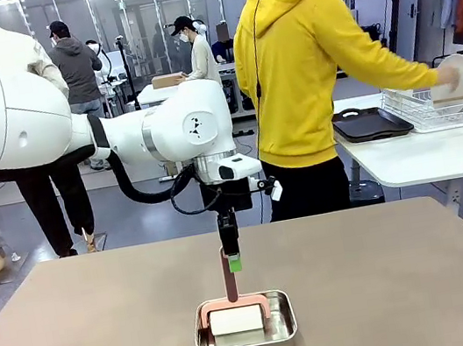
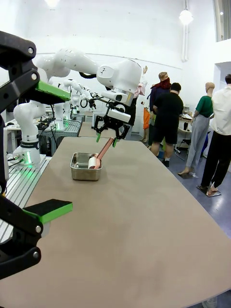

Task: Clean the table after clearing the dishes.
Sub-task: Place the Lint Roller back on top of the Airtight Container.

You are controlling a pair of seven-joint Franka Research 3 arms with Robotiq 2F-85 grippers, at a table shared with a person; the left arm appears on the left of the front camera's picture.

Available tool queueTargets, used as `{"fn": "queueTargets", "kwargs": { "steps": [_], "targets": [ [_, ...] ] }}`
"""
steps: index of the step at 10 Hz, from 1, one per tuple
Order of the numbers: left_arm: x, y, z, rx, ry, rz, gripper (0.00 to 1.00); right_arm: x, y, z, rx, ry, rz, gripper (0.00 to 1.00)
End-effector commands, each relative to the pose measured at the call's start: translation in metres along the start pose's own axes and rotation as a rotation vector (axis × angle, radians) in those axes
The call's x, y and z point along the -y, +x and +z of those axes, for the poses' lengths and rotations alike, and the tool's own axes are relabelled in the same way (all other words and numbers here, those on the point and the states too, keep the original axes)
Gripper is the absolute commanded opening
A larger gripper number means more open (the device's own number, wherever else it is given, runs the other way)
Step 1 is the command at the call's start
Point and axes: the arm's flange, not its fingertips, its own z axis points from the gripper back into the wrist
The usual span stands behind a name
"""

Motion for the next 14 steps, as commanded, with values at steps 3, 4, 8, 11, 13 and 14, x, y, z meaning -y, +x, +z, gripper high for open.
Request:
{"fn": "queueTargets", "kwargs": {
  "steps": [3,4,8,11,13,14],
  "targets": [
    [0.011,-0.011,0.009,0.001,0.022,0.030,1.00,-0.003,-0.001,-0.001,0.009,0.017,0.005,1.00],
    [0.015,-0.012,0.012,-0.005,0.049,0.003,0.98,-0.003,-0.001,-0.001,0.009,0.017,0.005,1.00],
    [0.001,-0.003,0.008,0.005,0.012,0.007,0.98,-0.003,-0.001,-0.001,0.009,0.017,0.005,1.00],
    [0.001,-0.003,0.008,0.005,0.012,0.007,0.98,-0.003,-0.001,-0.001,0.009,0.017,0.005,1.00],
    [0.001,-0.003,0.008,0.005,0.012,0.007,0.98,-0.003,-0.001,-0.001,0.009,0.017,0.005,1.00],
    [0.001,-0.003,0.008,0.005,0.012,0.007,0.98,-0.003,-0.001,-0.001,0.009,0.017,0.005,1.00]
  ]
}}
